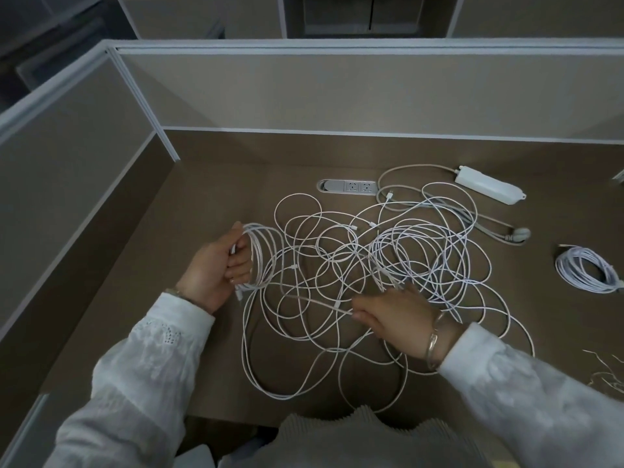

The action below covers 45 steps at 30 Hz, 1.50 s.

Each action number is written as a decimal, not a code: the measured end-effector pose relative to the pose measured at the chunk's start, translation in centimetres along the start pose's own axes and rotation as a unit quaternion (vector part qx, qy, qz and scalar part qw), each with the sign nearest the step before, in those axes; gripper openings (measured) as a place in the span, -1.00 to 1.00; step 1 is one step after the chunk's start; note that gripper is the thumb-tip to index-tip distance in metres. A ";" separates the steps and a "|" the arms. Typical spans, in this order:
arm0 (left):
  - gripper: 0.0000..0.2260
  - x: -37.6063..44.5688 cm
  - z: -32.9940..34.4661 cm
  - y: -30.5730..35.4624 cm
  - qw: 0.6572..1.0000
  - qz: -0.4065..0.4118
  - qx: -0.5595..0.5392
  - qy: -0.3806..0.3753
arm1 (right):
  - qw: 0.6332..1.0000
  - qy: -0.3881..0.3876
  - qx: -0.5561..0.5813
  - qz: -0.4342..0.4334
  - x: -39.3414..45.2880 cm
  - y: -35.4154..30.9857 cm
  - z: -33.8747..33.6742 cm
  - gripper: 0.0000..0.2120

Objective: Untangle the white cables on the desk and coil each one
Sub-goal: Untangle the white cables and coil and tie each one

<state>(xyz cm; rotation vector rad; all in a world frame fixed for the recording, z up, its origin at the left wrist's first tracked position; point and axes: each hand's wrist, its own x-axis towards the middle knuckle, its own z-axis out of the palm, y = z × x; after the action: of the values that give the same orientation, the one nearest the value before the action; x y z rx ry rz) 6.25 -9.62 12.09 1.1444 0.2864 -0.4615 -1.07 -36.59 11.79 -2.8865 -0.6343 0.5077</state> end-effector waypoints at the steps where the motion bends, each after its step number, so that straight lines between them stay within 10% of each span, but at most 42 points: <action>1: -0.61 0.2 0.0 -0.1 1.000 0.016 0.012 0.011 | 1.000 0.010 -0.011 -0.010 -0.3 -0.2 -0.4 -0.75; 10: -0.71 -0.4 3.1 -1.4 0.996 0.059 0.024 0.055 | 0.950 0.048 0.284 -0.124 -0.9 -2.1 -3.3 -0.80; 17: -0.64 -1.6 5.1 -2.7 0.983 -0.103 0.012 -0.151 | 0.892 0.116 0.433 -0.055 0.8 -1.4 -4.2 -0.76; 24: -0.73 -1.9 5.5 -3.0 0.909 -0.242 -0.084 -0.328 | 0.915 0.223 0.337 0.013 2.4 -0.1 -2.5 -0.78; 34: -0.63 -2.4 6.3 -3.3 0.925 -0.273 -0.066 -0.256 | 0.978 0.110 0.170 0.050 2.6 -0.1 -1.0 -0.63; 45: -0.65 -2.6 6.8 -4.1 0.941 -0.242 -0.032 -0.233 | 0.961 0.078 0.265 0.002 3.6 2.7 -1.3 -0.58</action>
<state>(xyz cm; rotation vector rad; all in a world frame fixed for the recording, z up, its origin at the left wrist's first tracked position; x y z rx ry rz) 1.91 -16.72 12.62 0.8613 0.1614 -1.1307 3.54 -37.55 11.37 -2.3887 -0.3907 0.3737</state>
